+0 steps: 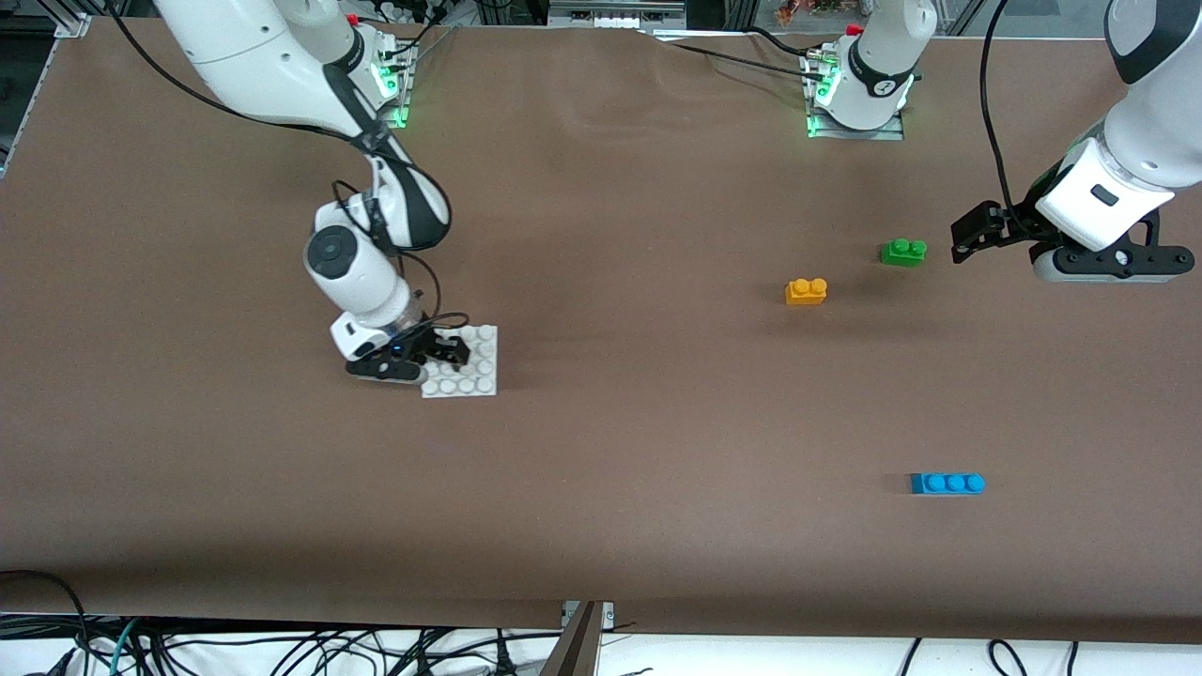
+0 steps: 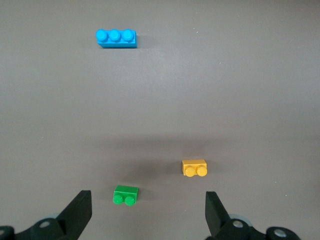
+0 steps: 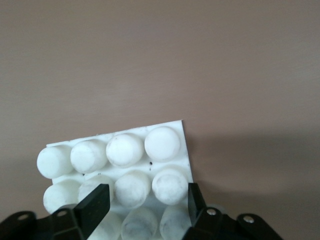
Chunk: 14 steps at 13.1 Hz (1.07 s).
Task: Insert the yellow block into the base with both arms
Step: 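Slide the white base plate toward the yellow block with the right gripper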
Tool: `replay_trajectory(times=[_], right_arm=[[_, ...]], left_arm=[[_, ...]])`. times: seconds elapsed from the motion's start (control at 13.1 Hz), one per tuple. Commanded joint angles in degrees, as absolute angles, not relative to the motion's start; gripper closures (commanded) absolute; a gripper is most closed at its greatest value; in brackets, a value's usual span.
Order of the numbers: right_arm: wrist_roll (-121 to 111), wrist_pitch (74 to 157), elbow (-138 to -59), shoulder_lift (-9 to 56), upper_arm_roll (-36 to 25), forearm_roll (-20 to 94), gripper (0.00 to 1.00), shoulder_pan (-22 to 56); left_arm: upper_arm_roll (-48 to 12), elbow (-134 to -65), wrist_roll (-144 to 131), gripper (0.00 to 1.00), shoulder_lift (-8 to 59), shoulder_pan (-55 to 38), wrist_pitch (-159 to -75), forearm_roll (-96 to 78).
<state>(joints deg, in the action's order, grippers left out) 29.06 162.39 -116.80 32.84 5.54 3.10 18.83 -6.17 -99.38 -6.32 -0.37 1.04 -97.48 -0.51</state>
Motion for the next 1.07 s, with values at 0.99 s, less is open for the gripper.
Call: replay_trajectory(times=[0.99], right_arm=[[55.9,163.6,-100.1,43.2,-2.2,3.5,0.29,47.7]], left_arm=[[-6.3,-97.1,-6.5,0.0,0.8,1.4,-96.0,-1.8]])
